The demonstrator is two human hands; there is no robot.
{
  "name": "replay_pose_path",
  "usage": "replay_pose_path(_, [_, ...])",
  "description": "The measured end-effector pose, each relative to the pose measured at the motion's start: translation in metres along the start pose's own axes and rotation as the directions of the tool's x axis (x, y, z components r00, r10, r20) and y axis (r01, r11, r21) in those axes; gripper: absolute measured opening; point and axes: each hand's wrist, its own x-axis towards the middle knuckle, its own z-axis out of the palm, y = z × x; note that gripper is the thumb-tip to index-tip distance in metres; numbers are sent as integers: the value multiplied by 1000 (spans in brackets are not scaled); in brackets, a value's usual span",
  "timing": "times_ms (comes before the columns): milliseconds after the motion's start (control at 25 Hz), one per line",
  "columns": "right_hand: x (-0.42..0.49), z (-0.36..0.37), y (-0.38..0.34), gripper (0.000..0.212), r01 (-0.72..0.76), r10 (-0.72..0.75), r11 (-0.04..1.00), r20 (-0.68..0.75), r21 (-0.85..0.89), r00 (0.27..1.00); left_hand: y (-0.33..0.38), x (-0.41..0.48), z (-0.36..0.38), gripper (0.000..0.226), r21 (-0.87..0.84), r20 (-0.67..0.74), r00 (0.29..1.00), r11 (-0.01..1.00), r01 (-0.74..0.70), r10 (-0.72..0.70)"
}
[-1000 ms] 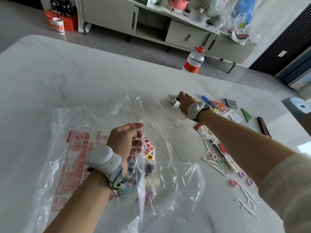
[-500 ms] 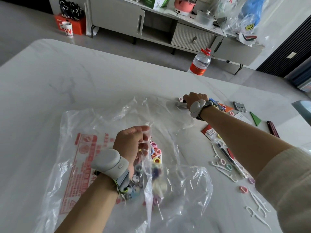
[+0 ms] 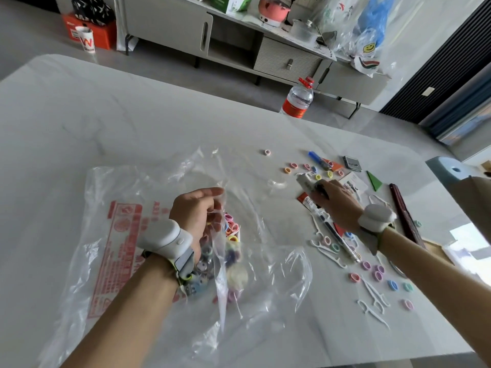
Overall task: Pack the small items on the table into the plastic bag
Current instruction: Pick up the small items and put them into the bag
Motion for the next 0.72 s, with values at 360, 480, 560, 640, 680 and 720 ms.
replay_pose_path(360, [-20, 36, -90, 24, 112, -153, 980, 269, 162, 951, -4, -2, 3, 39, 10, 22, 999, 1000, -27, 26])
replay_pose_path(480, [8, 58, -124, 10, -3, -103, 931, 270, 365, 957, -3, 0, -3, 37, 24, 15, 1000, 999, -27, 26])
replay_pose_path(560, [19, 66, -138, 11, -70, -138, 815, 310, 576, 941, -1, 2, -6, 36, 14, 2, 1000, 1000, -15, 15])
replay_pose_path(640, [22, 69, -141, 30, -179, -157, 611, 339, 771, 928, 2, 2, -7, 36, 12, -15, 1000, 1000, -17, 17])
replay_pose_path(680, [22, 68, -139, 39, -215, -151, 535, 343, 817, 927, 2, 2, -6, 36, 0, -17, 1000, 1000, -17, 17])
replay_pose_path(720, [21, 67, -137, 46, -229, -147, 494, 340, 839, 929, 2, 2, -6, 36, -20, -12, 1000, 1000, -15, 15])
